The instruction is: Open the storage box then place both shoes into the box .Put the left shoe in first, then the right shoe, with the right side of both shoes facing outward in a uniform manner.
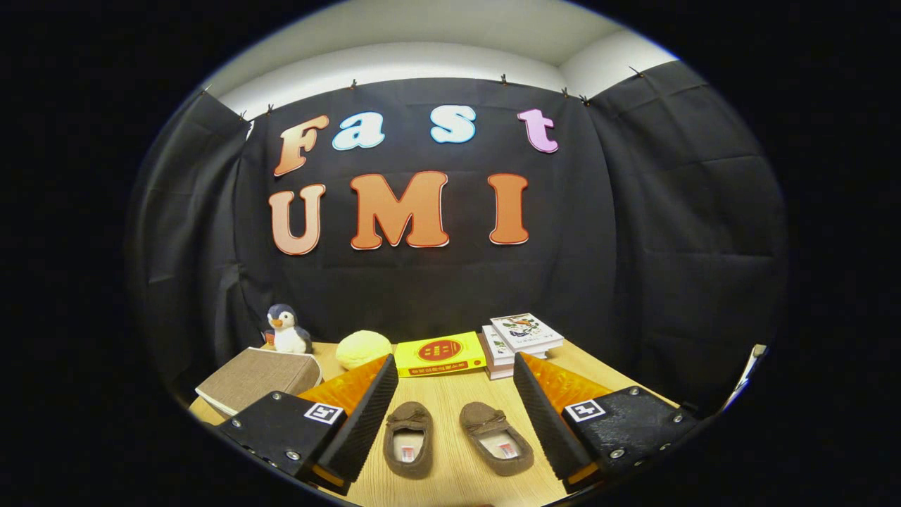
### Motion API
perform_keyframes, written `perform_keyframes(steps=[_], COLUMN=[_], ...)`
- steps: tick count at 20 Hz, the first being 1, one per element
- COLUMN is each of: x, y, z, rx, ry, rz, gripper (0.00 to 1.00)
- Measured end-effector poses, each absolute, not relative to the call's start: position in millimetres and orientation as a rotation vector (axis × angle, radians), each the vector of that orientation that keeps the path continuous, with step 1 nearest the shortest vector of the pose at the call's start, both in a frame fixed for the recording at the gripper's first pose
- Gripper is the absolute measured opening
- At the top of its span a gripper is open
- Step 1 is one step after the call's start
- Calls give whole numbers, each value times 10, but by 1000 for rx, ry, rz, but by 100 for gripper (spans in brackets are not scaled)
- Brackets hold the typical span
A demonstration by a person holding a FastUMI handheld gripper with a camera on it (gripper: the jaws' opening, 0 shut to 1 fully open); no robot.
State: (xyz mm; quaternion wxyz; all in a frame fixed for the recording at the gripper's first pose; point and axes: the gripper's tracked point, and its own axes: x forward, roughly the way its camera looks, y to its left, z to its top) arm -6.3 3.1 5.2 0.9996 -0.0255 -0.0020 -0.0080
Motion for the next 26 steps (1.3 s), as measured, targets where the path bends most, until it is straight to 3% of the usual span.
perform_keyframes(steps=[11,26], x=[-43,663], y=[83,58], z=[-21,-296], rx=[-83,25], ry=[3,119], rz=[7,304], gripper=[99,99])
